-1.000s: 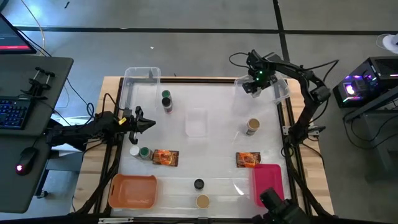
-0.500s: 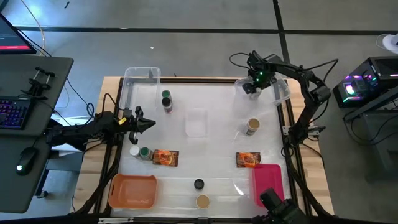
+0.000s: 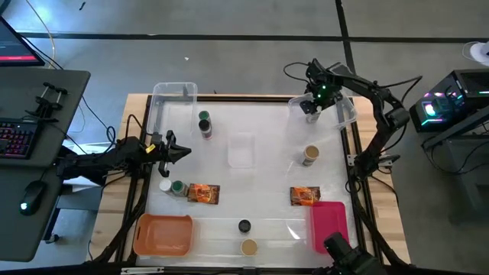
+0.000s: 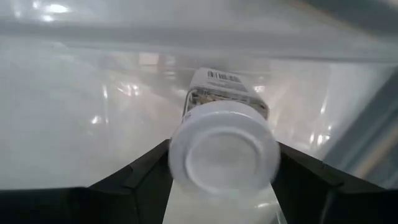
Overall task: Sort spices by type
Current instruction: Put the right white seasoning bottle into the right large transparent bin, then put the bottom black seasoning bottle into the left large transparent bin
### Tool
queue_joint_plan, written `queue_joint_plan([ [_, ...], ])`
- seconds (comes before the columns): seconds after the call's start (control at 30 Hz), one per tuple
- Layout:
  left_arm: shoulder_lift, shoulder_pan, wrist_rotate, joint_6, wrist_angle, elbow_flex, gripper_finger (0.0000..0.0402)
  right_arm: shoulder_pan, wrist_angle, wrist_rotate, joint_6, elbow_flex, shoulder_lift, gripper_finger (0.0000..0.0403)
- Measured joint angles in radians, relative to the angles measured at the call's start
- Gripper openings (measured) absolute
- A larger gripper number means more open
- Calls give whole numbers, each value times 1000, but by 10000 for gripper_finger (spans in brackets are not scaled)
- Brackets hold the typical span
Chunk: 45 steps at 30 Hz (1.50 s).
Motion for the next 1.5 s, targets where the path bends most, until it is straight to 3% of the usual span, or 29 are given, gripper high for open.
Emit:
queue_joint_plan([
  [0.2,0,0,0,0,0,0,0,0,-115,33,-3,149,0,240],
  [0.37,0,0,0,0,0,0,0,0,-251,109,-34,340,0,240],
  [0.5,0,0,0,0,0,0,0,0,-324,97,-4,518,0,240],
  [0.73,0,0,0,0,0,0,0,50,-357,-116,88,775,0,240],
  [0.93,0,0,0,-17,29,0,0,186,-331,-288,143,864,0,240],
  [1.23,0,-1,-11,-624,140,0,0,473,-124,-340,255,837,0,240],
  [1.5,0,-1,-224,-783,202,0,0,618,54,-317,367,836,0,240],
])
